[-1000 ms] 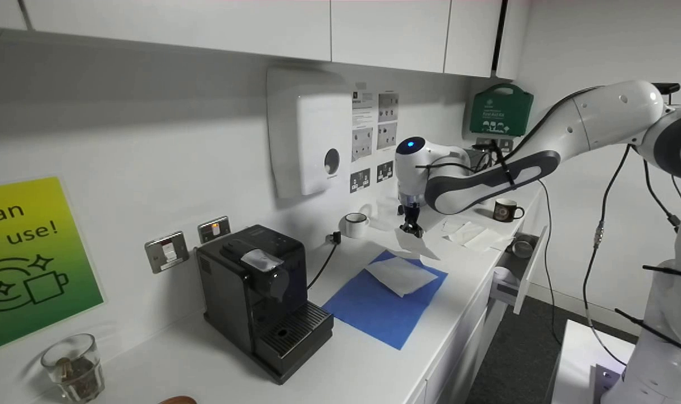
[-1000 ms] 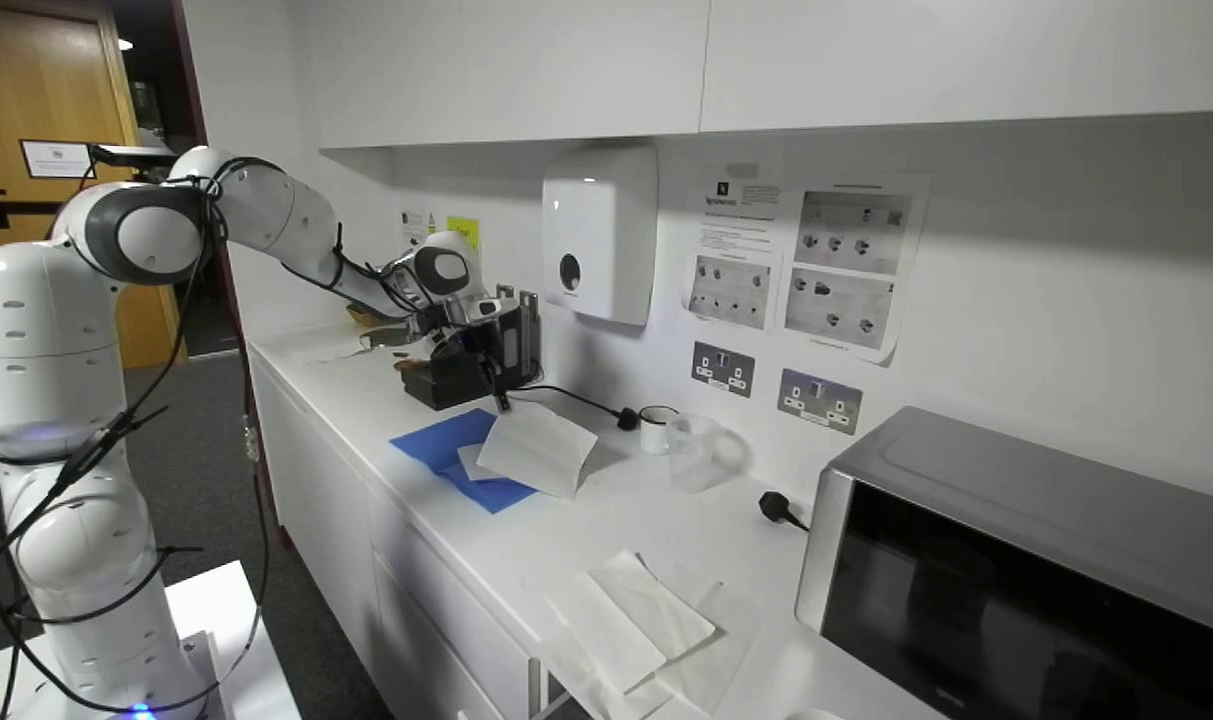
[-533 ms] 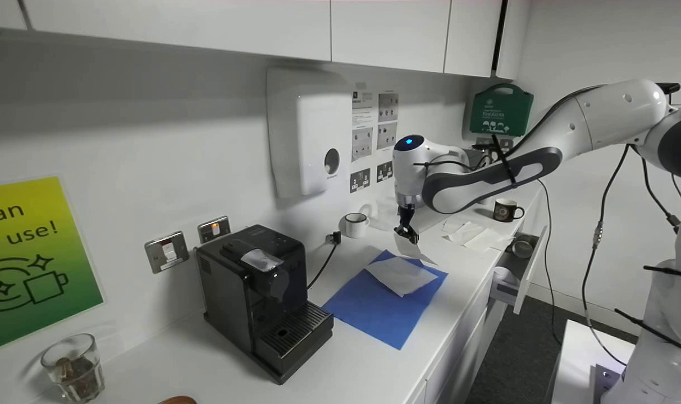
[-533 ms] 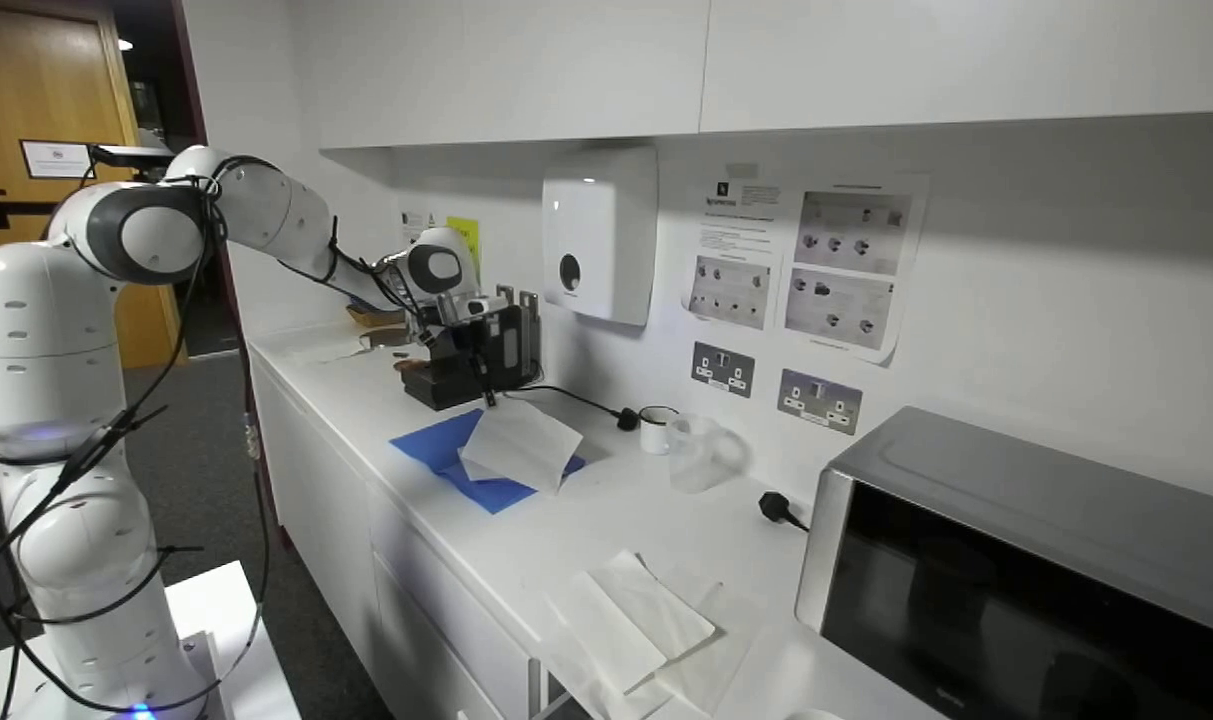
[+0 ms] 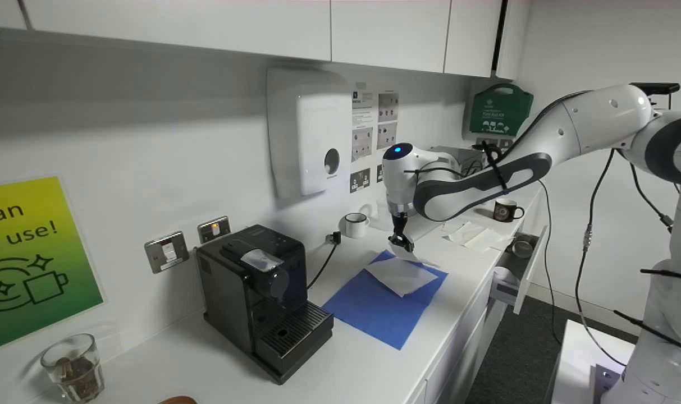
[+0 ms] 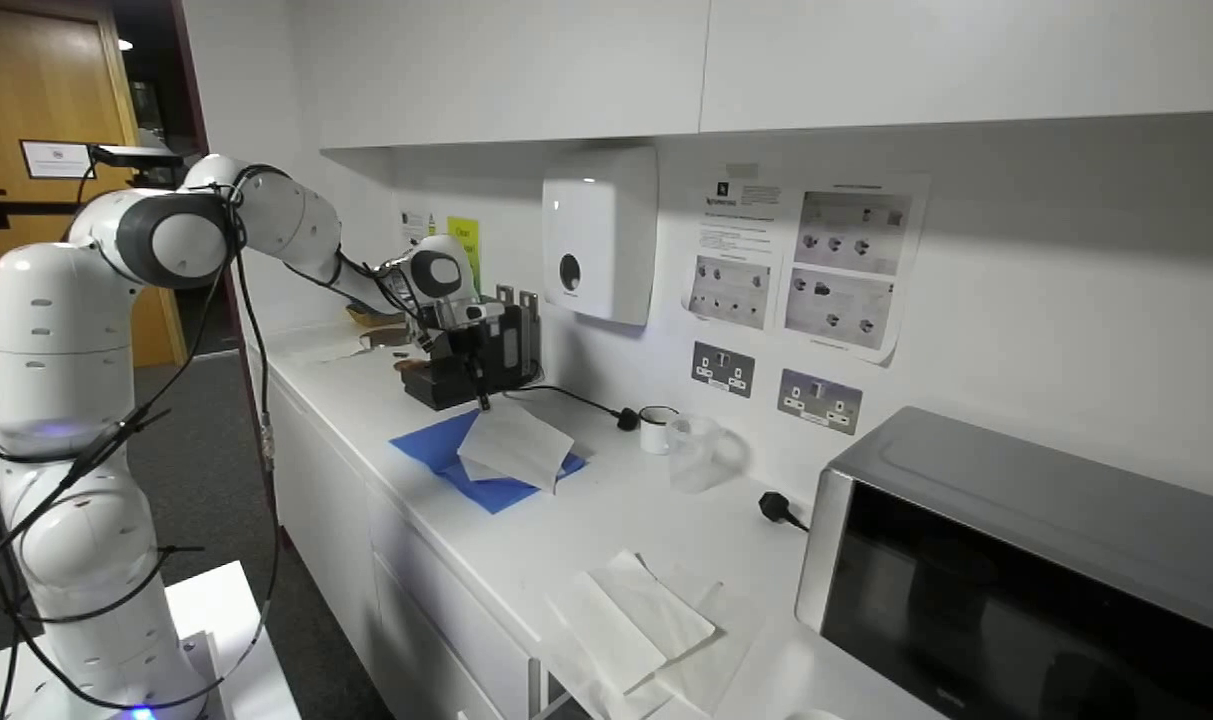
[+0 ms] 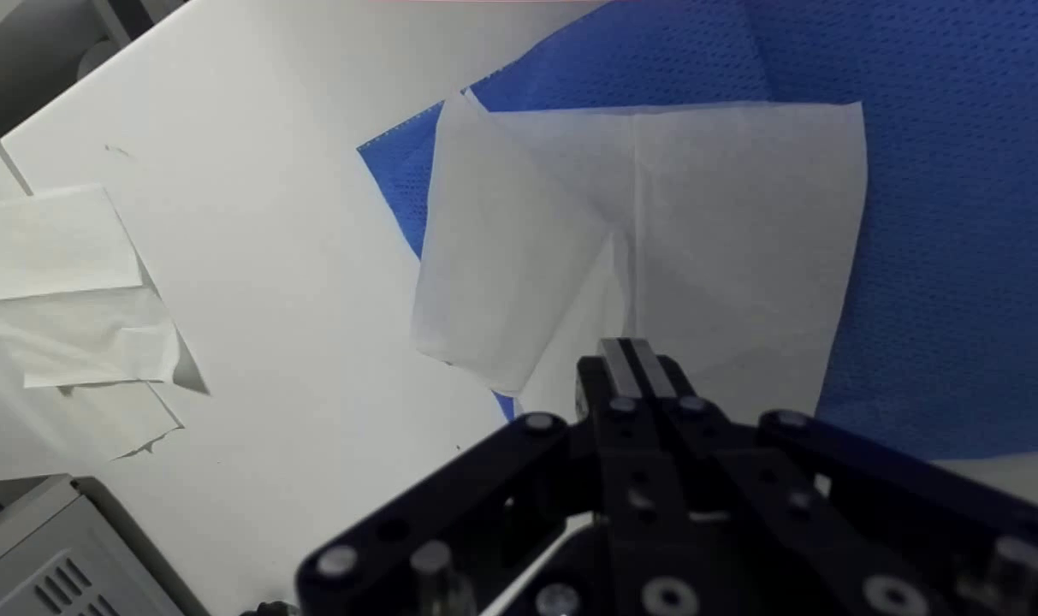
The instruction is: Unfold the blue placemat, place the white napkins on the mat then fold the mat in half
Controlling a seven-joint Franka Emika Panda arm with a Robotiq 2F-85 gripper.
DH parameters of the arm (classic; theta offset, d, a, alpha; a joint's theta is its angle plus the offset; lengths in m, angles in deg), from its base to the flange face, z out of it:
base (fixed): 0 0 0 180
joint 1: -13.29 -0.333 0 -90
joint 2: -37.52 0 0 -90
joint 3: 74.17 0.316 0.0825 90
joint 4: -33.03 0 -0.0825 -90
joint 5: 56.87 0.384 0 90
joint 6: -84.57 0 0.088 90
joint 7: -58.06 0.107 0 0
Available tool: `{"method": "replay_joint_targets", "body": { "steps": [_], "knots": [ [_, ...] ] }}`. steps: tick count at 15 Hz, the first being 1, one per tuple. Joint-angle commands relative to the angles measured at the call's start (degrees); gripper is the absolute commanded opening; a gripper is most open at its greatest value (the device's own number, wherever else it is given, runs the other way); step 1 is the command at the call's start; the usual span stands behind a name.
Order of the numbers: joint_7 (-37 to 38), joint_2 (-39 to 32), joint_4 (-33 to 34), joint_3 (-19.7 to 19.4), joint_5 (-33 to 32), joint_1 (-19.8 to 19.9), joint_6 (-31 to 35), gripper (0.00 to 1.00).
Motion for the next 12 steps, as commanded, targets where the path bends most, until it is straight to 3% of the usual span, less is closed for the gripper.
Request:
{"method": "replay_joint_targets", "body": {
  "steps": [1, 12],
  "knots": [
    [0.9, -4.2, 6.0, -0.4, 0.5, -1.0, -3.4, 0.0],
    [0.0, -10.5, 14.2, -1.1, 0.8, -3.6, -8.6, 0.0]
  ]
}}
